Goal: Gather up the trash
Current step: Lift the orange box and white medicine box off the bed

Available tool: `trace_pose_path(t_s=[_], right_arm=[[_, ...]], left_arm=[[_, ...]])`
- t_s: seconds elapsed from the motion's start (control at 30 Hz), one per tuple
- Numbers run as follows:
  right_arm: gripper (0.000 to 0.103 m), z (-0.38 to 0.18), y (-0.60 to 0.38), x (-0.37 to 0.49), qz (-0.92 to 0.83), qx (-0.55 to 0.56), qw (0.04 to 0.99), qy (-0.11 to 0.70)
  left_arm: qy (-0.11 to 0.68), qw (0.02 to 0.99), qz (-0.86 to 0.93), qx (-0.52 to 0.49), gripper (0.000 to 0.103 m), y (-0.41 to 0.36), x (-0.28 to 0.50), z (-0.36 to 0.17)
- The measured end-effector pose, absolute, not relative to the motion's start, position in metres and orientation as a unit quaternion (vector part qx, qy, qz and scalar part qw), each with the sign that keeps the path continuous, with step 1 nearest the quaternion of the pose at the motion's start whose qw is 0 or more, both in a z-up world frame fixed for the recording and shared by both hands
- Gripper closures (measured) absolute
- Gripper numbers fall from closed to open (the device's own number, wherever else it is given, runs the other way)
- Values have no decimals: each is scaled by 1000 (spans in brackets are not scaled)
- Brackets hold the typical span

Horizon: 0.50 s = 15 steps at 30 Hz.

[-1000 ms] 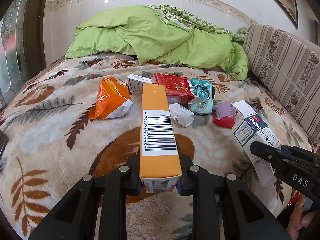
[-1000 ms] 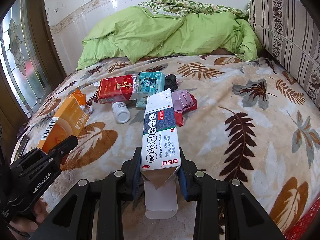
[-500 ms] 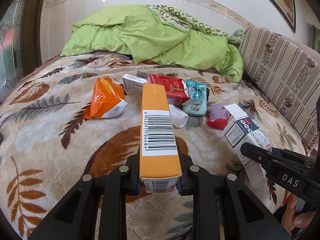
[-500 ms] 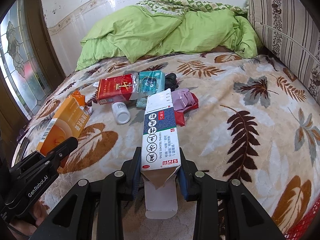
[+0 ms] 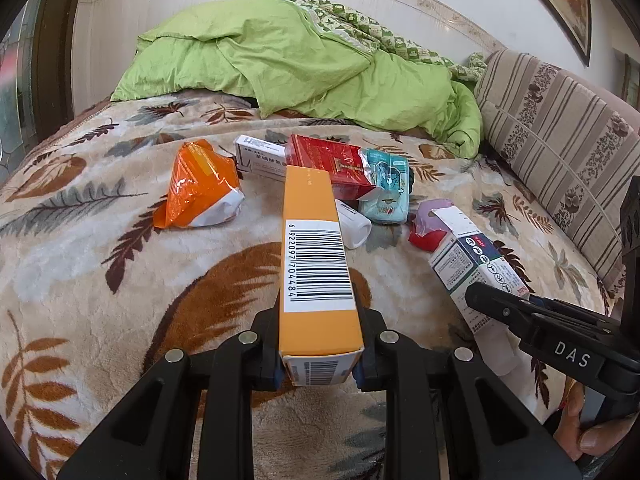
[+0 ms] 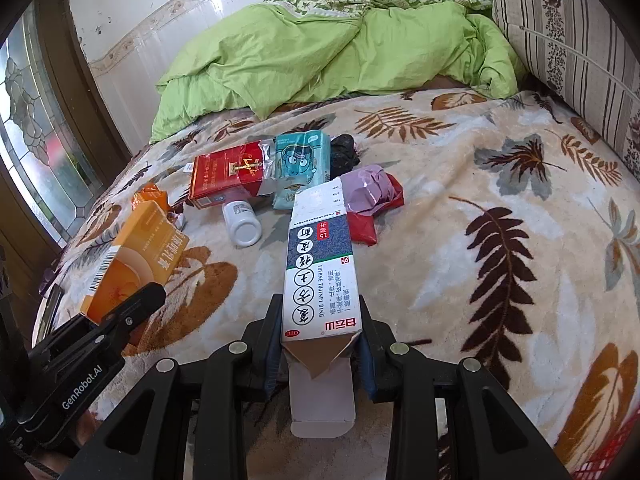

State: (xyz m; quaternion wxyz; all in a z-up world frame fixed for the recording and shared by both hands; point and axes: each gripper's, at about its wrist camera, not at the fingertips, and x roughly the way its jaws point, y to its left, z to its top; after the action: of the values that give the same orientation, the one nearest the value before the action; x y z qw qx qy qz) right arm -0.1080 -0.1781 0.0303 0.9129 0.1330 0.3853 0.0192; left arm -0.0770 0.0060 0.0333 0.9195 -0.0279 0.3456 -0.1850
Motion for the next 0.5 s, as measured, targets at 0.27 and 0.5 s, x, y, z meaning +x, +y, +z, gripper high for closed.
trace_pose_path(t_s=[0.27,0.5], right_arm=[[69,30,-178,-107,21,139,913,383],[69,47,-181,-125,19,136,921,366]], left_arm=[[345,921,-178,-20,80,4,-77,32],[344,922,-178,-10,80,2,-89,37]])
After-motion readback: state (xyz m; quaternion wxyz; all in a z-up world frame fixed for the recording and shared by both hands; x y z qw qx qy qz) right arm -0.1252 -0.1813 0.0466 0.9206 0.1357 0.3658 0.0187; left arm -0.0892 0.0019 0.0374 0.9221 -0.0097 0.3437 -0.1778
